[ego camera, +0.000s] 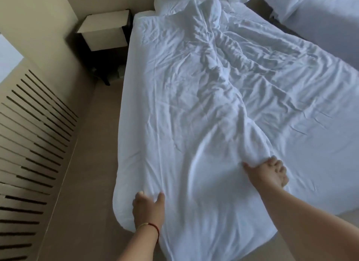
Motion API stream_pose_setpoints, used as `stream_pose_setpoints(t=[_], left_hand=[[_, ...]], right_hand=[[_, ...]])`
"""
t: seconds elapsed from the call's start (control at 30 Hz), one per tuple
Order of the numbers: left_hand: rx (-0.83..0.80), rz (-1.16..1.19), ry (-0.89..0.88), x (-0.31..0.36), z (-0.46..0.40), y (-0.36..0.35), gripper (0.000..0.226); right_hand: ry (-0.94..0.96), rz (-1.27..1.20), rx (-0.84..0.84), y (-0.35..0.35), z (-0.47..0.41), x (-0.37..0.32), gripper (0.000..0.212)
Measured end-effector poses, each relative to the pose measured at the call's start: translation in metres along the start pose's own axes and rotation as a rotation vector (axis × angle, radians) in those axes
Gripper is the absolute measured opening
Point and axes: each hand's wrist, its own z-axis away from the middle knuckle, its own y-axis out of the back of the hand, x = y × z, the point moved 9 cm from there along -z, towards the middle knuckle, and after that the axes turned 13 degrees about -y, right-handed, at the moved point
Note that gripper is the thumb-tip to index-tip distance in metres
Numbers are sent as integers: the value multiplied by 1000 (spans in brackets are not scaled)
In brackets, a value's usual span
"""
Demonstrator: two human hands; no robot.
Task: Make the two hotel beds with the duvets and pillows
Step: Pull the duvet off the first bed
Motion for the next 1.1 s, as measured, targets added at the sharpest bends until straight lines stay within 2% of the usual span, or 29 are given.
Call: stream_pose_setpoints(t=[0.07,0.13,0.17,0.23,0.33,0.43,0.5,0.57,0.63,0.73,0.83,1.0,1.03,1.1], left_hand=[[72,-199,-241,43,-6,3,68],[59,-231,-442,89,-5,-13,65],[44,-219,-504,108,-5,-22,62],[45,-182,-588,143,-8,-36,63],[25,-173,-665,187,-22,-50,63],[63,-111,-682,225,-47,-50,57],[99,-86,-690,248,-64,-48,57],[100,-133,-659,260,-84,-51,58],[92,-231,-589,254,-109,-53,60],[60,-428,-403,216,-139,-52,66],[-6,-513,-187,171,-153,-52,78],[55,-202,159,130,-163,-46,122],[56,-176,192,127,-164,-46,123],[57,-147,200,124,-169,-42,109]], right_hand=[[-109,-84,-121,-7,-14,22,86],[-8,-169,-226,-7,-16,12,63],[65,-190,-223,2,-16,0,52],[178,-223,-165,36,-15,-29,41],[311,-322,-51,110,-13,-86,39],[407,-554,52,194,-22,-150,42],[471,-679,78,222,-31,-190,42],[481,-617,34,203,-49,-214,32],[395,-386,-25,149,-83,-212,34],[296,-126,-146,71,-129,-179,39],[268,-62,-204,31,-152,-154,43],[113,-207,-267,11,-153,-137,56],[139,-239,-256,14,-148,-137,59],[254,-247,-173,27,-135,-142,75]])
